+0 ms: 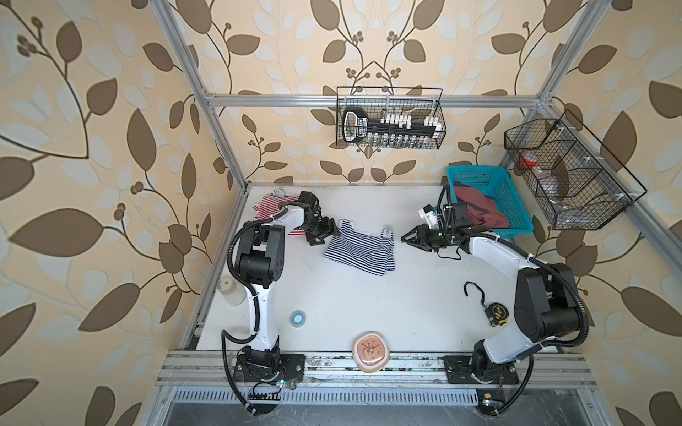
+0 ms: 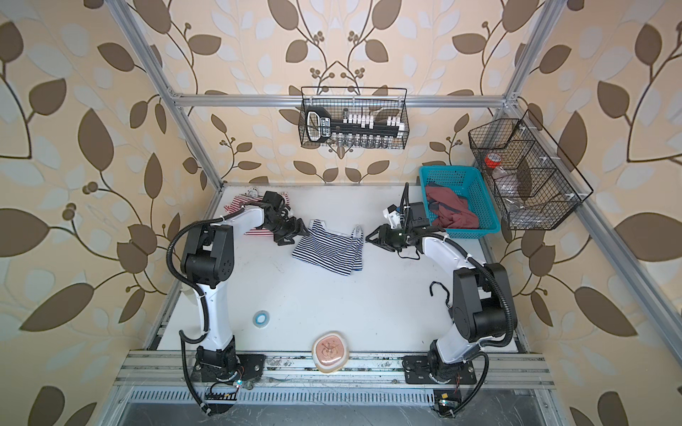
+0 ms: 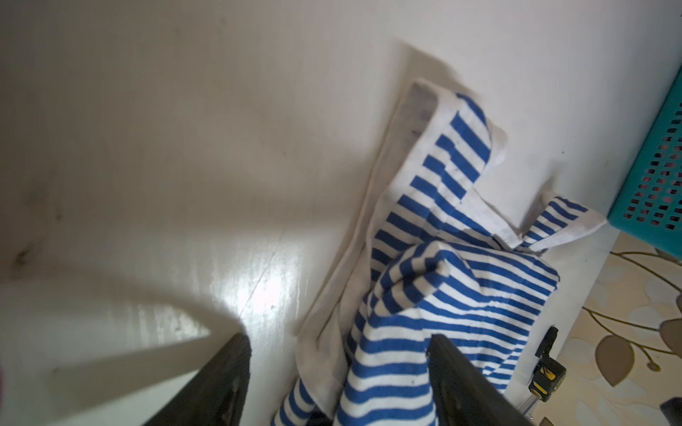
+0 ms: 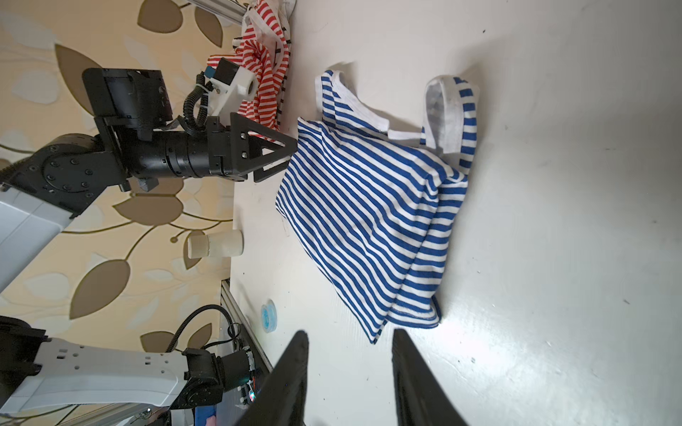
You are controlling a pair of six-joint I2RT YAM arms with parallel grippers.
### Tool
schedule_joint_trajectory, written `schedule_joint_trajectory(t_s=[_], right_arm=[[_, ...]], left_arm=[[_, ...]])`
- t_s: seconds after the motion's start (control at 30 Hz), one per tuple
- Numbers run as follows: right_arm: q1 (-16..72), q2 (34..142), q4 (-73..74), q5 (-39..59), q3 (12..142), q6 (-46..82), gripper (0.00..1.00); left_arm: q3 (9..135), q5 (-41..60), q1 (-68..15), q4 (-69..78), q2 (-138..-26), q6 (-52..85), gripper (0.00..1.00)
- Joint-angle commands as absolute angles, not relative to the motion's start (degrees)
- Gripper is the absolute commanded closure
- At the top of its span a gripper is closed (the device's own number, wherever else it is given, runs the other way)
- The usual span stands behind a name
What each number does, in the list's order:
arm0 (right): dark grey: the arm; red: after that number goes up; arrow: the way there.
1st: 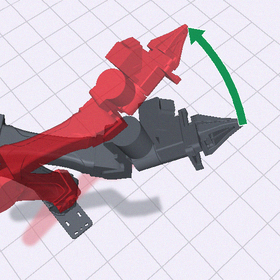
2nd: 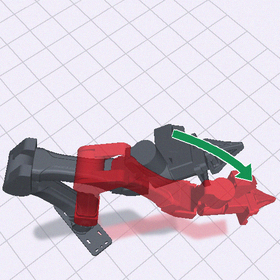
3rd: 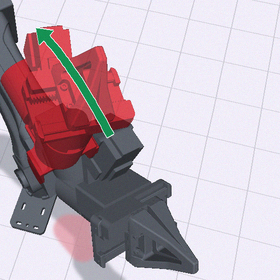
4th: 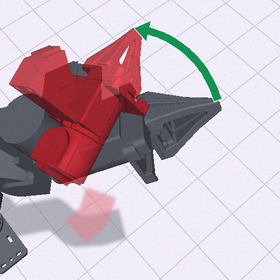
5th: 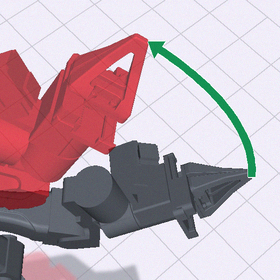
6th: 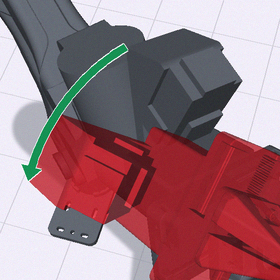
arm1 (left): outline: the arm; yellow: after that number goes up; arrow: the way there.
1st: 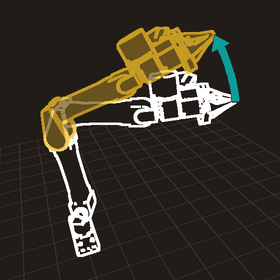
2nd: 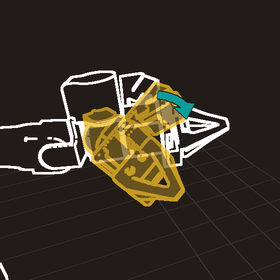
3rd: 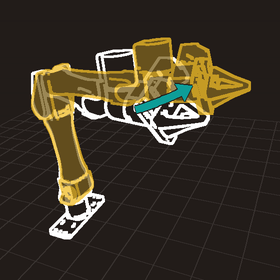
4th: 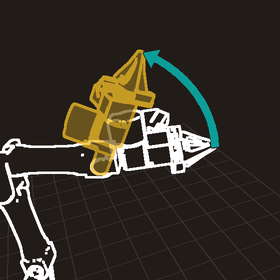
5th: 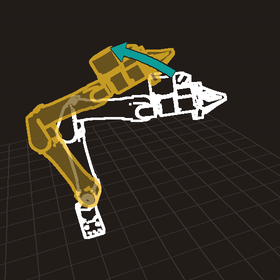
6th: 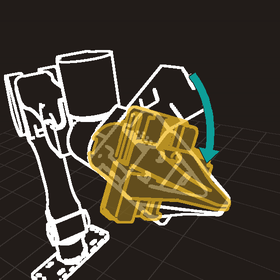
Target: Fold and stack the tank tops
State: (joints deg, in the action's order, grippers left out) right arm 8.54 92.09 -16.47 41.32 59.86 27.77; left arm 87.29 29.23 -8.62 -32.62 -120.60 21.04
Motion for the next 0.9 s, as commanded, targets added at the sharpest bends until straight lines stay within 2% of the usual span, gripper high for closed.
schedule_joint_trajectory(t_s=[0.0, 0.2, 0.43, 0.47, 0.53, 0.57, 0.87], right_arm=[[8.32, 91.82, -16.51, 42.12, 58.21, 26.45, 0.61], [8.17, 97.62, -14.78, 40.69, 57.72, 26.6, 0.61], [8.4, 106.43, -15.76, 36.85, 60.27, 24.71, 0.57], [8.59, 107.35, -15.9, 36.57, 60.63, 24.6, 0.55], [9.1, 108.73, -15.37, 36.57, 60.97, 24.61, 0.45], [9.44, 109.22, -14.87, 36.63, 61.0, 24.89, 0.44], [11.65, 111.69, -8.0, 39.02, 59.84, 29.4, 0.44]], left_arm=[[85.19, 31.21, -9.97, -32.01, -120.77, 20.76, 0.22], [82.03, 31.67, -13.15, -31.75, -121.2, 21.14, 0.21], [78.69, 31.37, -14.58, -30.87, -120.66, 21.96, 0.21], [78.51, 31.38, -14.76, -30.86, -120.49, 22.06, 0.21], [78.31, 31.29, -15.02, -30.76, -120.19, 22.21, 0.21], [78.1, 31.29, -15.19, -30.76, -120.03, 22.28, 0.21], [75.92, 31.81, -16.41, -29.24, -119.42, 23.72, 0.21]])
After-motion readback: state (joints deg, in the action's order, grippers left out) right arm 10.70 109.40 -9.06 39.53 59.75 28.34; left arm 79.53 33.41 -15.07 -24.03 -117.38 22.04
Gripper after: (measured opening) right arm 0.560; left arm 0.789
